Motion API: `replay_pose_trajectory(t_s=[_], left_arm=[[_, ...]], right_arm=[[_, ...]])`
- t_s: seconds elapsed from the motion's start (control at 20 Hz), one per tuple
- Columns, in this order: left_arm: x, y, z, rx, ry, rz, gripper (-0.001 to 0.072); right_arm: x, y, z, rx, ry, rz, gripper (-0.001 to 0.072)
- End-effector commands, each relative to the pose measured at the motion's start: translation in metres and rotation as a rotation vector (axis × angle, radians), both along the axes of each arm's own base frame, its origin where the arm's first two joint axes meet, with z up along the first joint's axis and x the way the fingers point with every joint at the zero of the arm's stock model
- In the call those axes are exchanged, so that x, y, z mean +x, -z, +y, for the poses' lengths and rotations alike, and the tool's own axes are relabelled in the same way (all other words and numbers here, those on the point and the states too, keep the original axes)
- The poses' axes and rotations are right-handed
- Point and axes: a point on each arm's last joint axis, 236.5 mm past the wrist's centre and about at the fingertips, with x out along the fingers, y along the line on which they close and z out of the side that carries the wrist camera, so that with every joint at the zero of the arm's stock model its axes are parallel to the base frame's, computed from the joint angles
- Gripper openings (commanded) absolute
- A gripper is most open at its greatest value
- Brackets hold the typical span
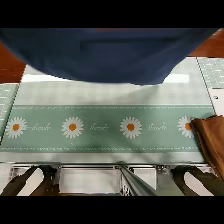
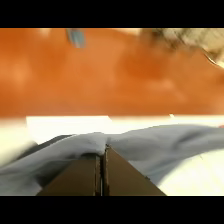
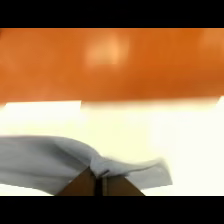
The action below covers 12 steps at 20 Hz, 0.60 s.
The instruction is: Fold the shirts.
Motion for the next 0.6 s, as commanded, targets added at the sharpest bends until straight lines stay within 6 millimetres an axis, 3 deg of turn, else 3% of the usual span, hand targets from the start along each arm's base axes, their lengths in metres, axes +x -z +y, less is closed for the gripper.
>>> replay_pose_trajectory(t_s=[0.0, 0.2, 0.3, 0.45, 0.55], left_arm=[[-0.079, -0.100, -0.004, 0.177, -0.171, -0.226, 0.0024], [-0.170, -0.125, 0.016, 0.371, -0.450, -0.334, 0.0023], [-0.207, -0.125, 0.023, 0.422, -0.524, -0.351, 0.0024], [-0.237, -0.119, 0.020, 0.421, -0.466, -0.361, 0.0024], [-0.232, -0.101, 0.037, 0.427, -0.489, -0.277, 0.0024]], right_arm=[[-0.088, -0.093, -0.008, -0.119, 0.067, -0.237, 0.0018], [-0.185, -0.125, -0.015, -0.190, 0.150, -0.384, 0.0019], [-0.221, -0.123, -0.011, -0.194, 0.159, -0.396, 0.0019], [-0.248, -0.106, -0.007, -0.207, 0.149, -0.348, 0.0019], [-0.250, -0.087, -0.007, -0.208, 0.139, -0.271, 0.0019]])
